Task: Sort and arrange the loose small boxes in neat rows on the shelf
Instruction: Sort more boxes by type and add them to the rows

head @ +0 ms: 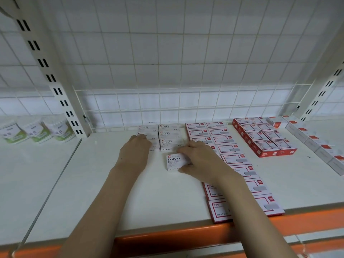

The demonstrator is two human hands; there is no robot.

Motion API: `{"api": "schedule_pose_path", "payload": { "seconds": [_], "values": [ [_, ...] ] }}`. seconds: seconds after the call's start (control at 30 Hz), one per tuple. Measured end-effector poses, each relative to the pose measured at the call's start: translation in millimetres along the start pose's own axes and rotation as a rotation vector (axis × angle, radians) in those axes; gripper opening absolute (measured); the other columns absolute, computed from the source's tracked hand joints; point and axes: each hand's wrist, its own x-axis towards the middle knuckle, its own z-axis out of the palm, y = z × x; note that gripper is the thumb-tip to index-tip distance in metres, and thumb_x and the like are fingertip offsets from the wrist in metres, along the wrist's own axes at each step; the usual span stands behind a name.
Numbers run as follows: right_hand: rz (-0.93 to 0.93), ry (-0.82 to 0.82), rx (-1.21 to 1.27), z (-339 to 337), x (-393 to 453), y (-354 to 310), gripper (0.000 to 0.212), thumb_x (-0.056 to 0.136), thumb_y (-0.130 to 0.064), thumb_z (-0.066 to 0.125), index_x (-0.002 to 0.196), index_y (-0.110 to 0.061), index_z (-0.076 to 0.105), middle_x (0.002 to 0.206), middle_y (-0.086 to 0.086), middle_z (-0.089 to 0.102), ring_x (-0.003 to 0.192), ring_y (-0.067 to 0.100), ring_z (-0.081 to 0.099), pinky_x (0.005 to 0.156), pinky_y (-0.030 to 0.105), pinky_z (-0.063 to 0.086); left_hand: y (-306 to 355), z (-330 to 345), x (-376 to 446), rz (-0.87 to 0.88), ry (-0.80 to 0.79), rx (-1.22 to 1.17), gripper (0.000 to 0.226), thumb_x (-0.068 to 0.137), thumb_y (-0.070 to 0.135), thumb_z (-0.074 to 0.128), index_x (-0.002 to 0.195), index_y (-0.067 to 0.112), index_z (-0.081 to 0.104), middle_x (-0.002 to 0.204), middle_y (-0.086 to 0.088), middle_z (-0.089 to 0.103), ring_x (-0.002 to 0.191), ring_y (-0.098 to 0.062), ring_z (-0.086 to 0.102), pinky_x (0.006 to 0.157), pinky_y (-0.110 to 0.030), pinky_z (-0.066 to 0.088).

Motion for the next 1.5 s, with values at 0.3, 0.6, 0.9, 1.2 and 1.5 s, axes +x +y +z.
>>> {"api": "schedule_pose_path", "payload": {
  "seconds": [0.3,0.6,0.9,1.2,1.5],
  "values": [
    [-0.071,0.171,0.006,13,-7,-9,0.036,0.088,-0.021,0.055,0.123,-0.013,0.057,0.122,0.006,0.052,0.110,0.030,0.046,0.094,0.039,0.040,7,-8,-37,-0.053,0.008,-0.072,0.039,0.094,0.020,0.046,0.133,0.023,0.043,0.131,0.001,0.041,0.119,-0.021,0.038,0.094,-0.030,0.035],
    [-0.123,0.180,0.078,35,-12,-10,0.033,0.083,-0.006,0.051,0.114,-0.002,0.063,0.114,0.014,0.059,0.106,0.036,0.052,0.095,0.035,0.040,19,-2,-66,-0.078,0.068,-0.248,0.037,0.091,0.019,0.053,0.128,0.018,0.052,0.131,-0.005,0.041,0.118,-0.028,0.039,0.094,-0.038,0.036],
    [-0.107,0.152,0.079,35,-1,-12,0.038,0.086,-0.006,0.053,0.123,-0.004,0.057,0.126,0.013,0.052,0.117,0.033,0.045,0.101,0.035,0.038,20,0,-70,-0.070,0.089,-0.269,0.035,0.088,0.015,0.057,0.123,0.013,0.058,0.126,-0.010,0.046,0.115,-0.033,0.042,0.090,-0.041,0.037],
    [-0.039,0.232,0.087,-1,-40,14,0.048,0.083,-0.021,0.047,0.128,-0.004,0.052,0.131,0.014,0.052,0.122,0.031,0.045,0.104,0.031,0.032,55,-15,-65,-0.009,0.166,-0.258,0.038,0.088,0.019,0.059,0.125,0.012,0.056,0.117,-0.012,0.052,0.106,-0.034,0.045,0.084,-0.041,0.038],
    [0.128,0.364,0.031,-45,-142,121,0.043,0.088,-0.017,0.058,0.130,-0.010,0.051,0.130,0.008,0.053,0.120,0.026,0.046,0.097,0.022,0.030,197,-26,-66,0.172,0.174,-0.220,0.040,0.095,0.034,0.042,0.134,0.025,0.042,0.129,0.000,0.047,0.119,-0.021,0.042,0.096,-0.034,0.036]
  ]
}}
